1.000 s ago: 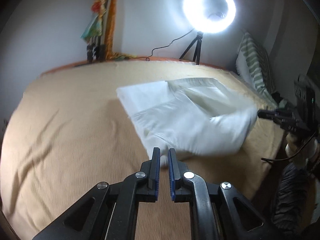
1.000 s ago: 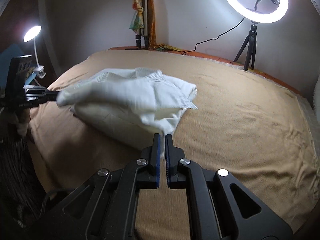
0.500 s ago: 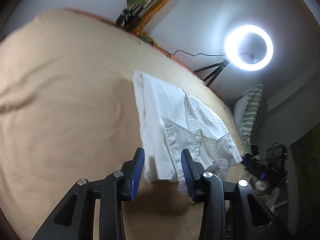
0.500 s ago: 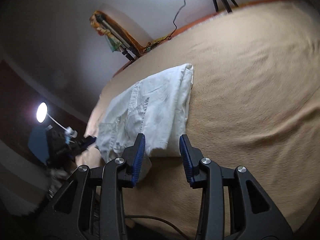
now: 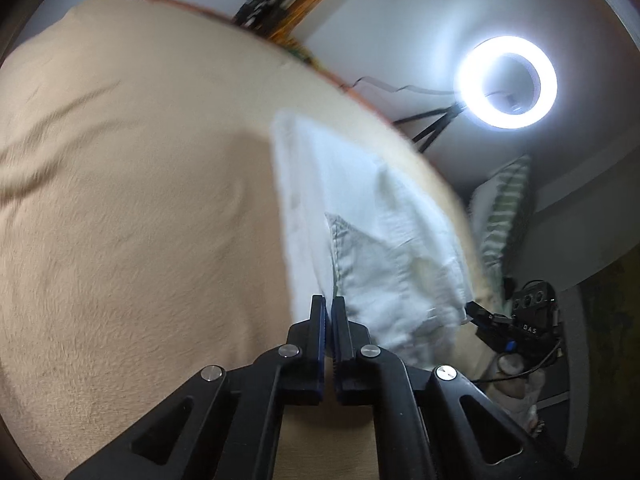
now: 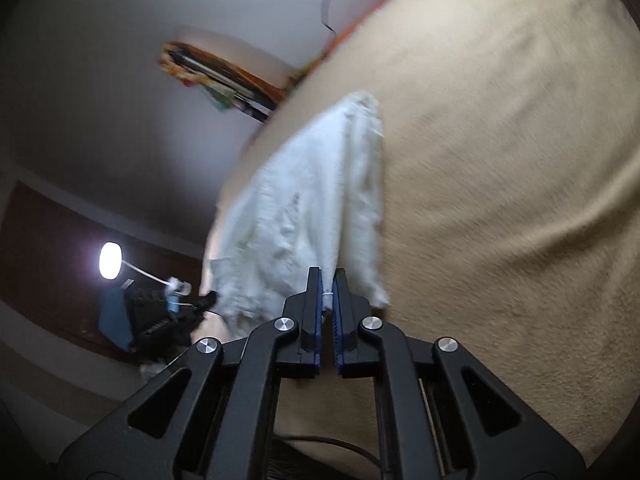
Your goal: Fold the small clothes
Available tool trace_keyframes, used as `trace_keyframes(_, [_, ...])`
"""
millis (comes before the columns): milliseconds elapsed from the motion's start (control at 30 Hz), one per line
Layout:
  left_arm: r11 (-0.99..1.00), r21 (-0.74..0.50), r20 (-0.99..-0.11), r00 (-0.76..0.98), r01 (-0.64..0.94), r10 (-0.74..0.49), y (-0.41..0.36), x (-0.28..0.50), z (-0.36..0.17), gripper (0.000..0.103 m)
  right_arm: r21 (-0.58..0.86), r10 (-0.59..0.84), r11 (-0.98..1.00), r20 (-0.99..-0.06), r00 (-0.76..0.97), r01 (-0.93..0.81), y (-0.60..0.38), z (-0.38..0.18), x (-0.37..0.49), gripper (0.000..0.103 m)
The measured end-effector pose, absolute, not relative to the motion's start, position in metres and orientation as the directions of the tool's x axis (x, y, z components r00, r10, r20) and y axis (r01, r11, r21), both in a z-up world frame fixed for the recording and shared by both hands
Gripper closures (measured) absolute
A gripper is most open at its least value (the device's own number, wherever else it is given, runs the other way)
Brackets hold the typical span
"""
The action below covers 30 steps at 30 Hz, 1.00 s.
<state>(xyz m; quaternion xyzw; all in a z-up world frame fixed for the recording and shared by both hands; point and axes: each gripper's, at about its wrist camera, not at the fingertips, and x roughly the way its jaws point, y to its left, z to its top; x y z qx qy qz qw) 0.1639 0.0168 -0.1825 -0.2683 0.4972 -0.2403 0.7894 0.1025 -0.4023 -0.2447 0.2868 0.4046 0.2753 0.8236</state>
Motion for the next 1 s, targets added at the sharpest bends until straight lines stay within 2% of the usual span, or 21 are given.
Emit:
trace_keyframes(200, [0.800, -0.579, -0.708, 0.392, 0.154, -0.588, 0.005, 0.161, -0.181, 0.103, 0.565, 0.606, 0.784, -0.608, 0.512, -0.257, -0.385, -0.239, 0.105, 0.098])
trace_keyframes(300, [0.840, -0.511, -0.740, 0.405, 0.180, -0.537, 0.002, 0.156, -0.170, 0.098, 0.481, 0.578, 0.815, -0.642, 0.504, -0.322, -0.378, -0.221, 0.104, 0.097])
trace_keyframes(333, [0.847, -0.497, -0.742, 0.413, 0.187, -0.527, 0.003, 0.153, -0.164, 0.095, 0.481, 0.594, 0.804, -0.637, 0.491, -0.349, -0.379, -0.215, 0.104, 0.094])
trace_keyframes(367, [0.852, -0.487, -0.743, 0.421, 0.192, -0.519, 0.004, 0.151, -0.160, 0.085, 0.493, 0.619, 0.785, -0.622, 0.480, -0.374, -0.381, -0.209, 0.106, 0.091])
trace_keyframes(400, [0.863, -0.467, -0.746, 0.439, 0.192, -0.501, 0.005, 0.149, -0.155, 0.080, 0.507, 0.639, 0.769, -0.601, 0.481, -0.389, -0.382, -0.204, 0.111, 0.081])
trace_keyframes(433, [0.872, -0.450, -0.743, 0.460, 0.195, -0.486, 0.005, 0.147, -0.148, 0.079, 0.516, 0.651, 0.759, -0.582, 0.488, -0.397, -0.384, -0.200, 0.113, 0.067])
trace_keyframes(500, [0.878, -0.428, -0.726, 0.497, 0.214, -0.476, 0.004, 0.144, -0.133, 0.078, 0.556, 0.691, 0.721, -0.527, 0.496, -0.414, -0.392, -0.190, 0.122, 0.058])
trace_keyframes(633, [0.866, -0.423, -0.685, 0.531, 0.268, -0.499, -0.010, 0.142, -0.107, 0.078, 0.607, 0.723, 0.684, -0.487, 0.491, -0.405, -0.401, -0.184, 0.152, 0.058])
trace_keyframes(833, [0.806, -0.413, -0.655, 0.476, 0.425, -0.587, -0.083, 0.151, -0.095, 0.078, 0.703, 0.765, 0.620, -0.442, 0.469, -0.348, -0.399, -0.193, 0.216, 0.058])
trace_keyframes(1000, [0.745, -0.429, -0.656, 0.390, 0.511, -0.646, -0.151, 0.172, -0.108, 0.078, 0.714, 0.765, 0.624, -0.476, 0.433, -0.317, -0.390, -0.204, 0.255, 0.058])
